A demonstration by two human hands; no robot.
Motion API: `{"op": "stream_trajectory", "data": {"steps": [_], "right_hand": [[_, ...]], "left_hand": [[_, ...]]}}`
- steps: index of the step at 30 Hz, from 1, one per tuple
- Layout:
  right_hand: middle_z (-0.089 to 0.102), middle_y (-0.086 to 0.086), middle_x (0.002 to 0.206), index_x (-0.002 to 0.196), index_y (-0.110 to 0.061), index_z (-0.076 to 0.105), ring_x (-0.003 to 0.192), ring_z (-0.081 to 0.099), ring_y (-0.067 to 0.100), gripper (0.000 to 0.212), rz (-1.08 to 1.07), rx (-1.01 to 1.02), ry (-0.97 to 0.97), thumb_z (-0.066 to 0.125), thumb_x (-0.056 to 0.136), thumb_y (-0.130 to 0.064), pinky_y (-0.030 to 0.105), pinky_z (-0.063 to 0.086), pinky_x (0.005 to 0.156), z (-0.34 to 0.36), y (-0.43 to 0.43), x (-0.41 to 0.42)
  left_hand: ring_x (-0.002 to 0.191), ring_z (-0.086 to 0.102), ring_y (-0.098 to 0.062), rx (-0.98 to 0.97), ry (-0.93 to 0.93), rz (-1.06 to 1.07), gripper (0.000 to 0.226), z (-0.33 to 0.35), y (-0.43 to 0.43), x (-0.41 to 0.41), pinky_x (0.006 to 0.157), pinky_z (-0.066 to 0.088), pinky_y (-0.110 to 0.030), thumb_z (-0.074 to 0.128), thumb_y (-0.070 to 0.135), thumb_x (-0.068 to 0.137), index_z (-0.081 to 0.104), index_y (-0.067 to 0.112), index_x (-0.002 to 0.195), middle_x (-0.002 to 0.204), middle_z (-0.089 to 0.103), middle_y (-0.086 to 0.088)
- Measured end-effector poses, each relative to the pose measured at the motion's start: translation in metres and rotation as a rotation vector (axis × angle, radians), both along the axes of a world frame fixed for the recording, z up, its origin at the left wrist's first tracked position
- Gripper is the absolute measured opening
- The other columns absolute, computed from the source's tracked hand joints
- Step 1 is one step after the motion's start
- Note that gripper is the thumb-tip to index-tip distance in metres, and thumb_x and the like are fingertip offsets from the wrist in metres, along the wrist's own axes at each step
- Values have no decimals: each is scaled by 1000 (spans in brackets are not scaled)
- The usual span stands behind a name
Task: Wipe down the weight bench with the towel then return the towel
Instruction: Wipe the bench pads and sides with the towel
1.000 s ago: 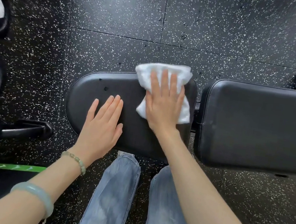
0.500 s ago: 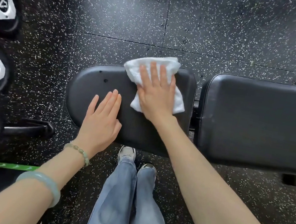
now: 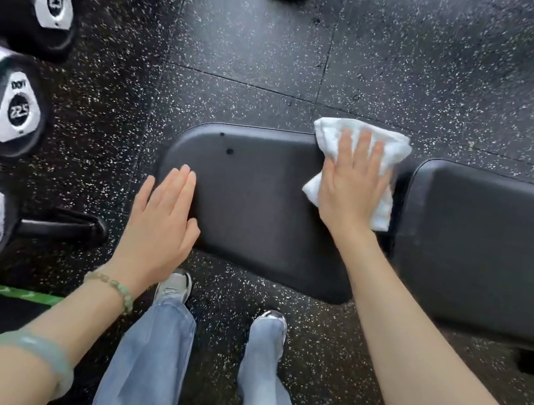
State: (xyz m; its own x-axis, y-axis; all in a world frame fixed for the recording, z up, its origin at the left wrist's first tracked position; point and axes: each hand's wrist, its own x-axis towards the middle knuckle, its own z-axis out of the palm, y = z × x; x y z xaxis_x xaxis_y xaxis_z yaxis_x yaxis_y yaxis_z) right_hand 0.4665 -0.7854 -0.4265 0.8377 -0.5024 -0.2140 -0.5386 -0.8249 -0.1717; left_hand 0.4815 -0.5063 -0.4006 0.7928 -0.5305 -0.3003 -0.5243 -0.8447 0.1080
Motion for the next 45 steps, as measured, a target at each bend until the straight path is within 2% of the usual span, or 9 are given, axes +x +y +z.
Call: {"op": "stream_trajectory", "data": {"steps": [6,11,17,21,23,26,31,38,45], "right_hand": [[49,12,140,133,-16,54,131,42,36,53,276,9,-146,34,88,-35,51,19,106,-3,116,33],[47,11,142,136,-20,52,131,42,36,52,530,23,-116,35,88,-33,47,17,105,-2,130,29],[29,11,153,146,-22,34,141,24,34,58,220,-23,-40,29,90,-32,52,19,107,-1,36,-6],[18,6,157,147,-26,32,144,13,29,54,-85,0,-29,31,93,-33,52,13,110,3,42,13],[25,9,155,143,-25,39,142,20,33,50,-39,3,-35,35,94,-34,54,14,109,0,73,25],[45,15,143,134,-18,53,132,39,39,52,255,0,-138,36,88,-35,53,21,105,-4,132,34],[44,11,144,138,-16,48,134,38,35,52,521,56,-164,38,87,-24,49,18,107,-2,129,-3],[32,13,151,144,-15,38,140,15,29,52,256,29,-132,33,93,-23,47,7,111,-1,53,-85],[32,14,151,142,-22,41,139,26,36,56,79,63,-64,27,90,-35,57,23,104,-2,-5,-28]], "left_hand": [[133,40,-29,4,34,-121,60,2,35,9,114,14,-48,30,28,91,38,-4,141,148,38,-18],[133,39,-26,-43,41,-144,59,8,47,17,116,14,-49,31,27,91,39,-3,141,147,40,-17],[133,36,-22,-79,55,-124,57,3,41,21,116,10,-44,30,27,91,43,-1,139,144,44,-14],[134,36,-21,-92,56,-107,57,1,43,19,116,11,-45,30,26,91,42,0,140,146,43,-13],[135,36,-21,-91,66,-111,56,2,44,18,116,11,-45,29,27,91,43,0,139,146,43,-13],[136,36,-21,-83,72,-118,57,5,44,19,117,8,-43,28,28,92,41,0,140,147,41,-14],[138,32,-26,-98,90,-101,59,13,42,21,118,11,-44,28,29,91,38,-1,140,147,39,-16],[139,30,-24,-111,97,-173,59,14,2,13,117,10,-41,30,29,91,37,0,142,148,38,-14],[137,33,-26,-102,68,-252,59,5,-23,0,114,16,-48,32,30,92,39,0,142,149,38,-14]]}}
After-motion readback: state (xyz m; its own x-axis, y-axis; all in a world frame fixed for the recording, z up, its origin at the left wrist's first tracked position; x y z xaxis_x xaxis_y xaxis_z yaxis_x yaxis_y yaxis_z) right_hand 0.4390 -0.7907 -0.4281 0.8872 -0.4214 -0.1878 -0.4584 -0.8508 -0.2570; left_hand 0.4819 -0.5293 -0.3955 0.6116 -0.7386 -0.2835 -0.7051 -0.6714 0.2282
